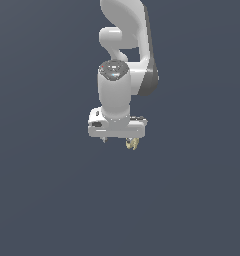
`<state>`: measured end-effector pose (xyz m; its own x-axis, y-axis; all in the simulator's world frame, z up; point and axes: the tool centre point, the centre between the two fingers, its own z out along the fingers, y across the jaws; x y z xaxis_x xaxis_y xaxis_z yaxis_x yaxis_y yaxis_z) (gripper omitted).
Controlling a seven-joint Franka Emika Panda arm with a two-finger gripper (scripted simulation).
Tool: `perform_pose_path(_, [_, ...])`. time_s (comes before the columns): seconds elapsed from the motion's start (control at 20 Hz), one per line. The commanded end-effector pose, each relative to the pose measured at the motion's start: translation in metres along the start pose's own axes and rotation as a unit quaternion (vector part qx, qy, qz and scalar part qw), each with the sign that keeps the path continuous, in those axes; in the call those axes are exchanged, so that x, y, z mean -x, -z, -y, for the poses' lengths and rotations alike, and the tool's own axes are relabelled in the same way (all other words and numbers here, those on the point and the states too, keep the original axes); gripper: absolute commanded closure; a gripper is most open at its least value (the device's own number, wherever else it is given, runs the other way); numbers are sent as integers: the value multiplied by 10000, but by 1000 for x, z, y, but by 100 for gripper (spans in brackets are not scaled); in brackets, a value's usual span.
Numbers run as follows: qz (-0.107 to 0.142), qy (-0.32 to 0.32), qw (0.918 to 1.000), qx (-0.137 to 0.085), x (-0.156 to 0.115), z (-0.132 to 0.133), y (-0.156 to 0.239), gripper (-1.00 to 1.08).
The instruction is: Pick up the object and move it to a goal position.
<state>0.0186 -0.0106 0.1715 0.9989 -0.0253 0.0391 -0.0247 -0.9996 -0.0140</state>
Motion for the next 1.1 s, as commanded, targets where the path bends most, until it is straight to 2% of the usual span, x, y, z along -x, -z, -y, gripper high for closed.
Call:
perform_pose_path(0.0, [5, -7, 10000, 1, 1, 1, -1, -92])
perform_pose_path(0.5, [51, -373, 9993, 12, 18, 20, -21, -92])
perform_pose_path(1.05, [143, -1176, 9929, 64, 62, 56, -62, -92])
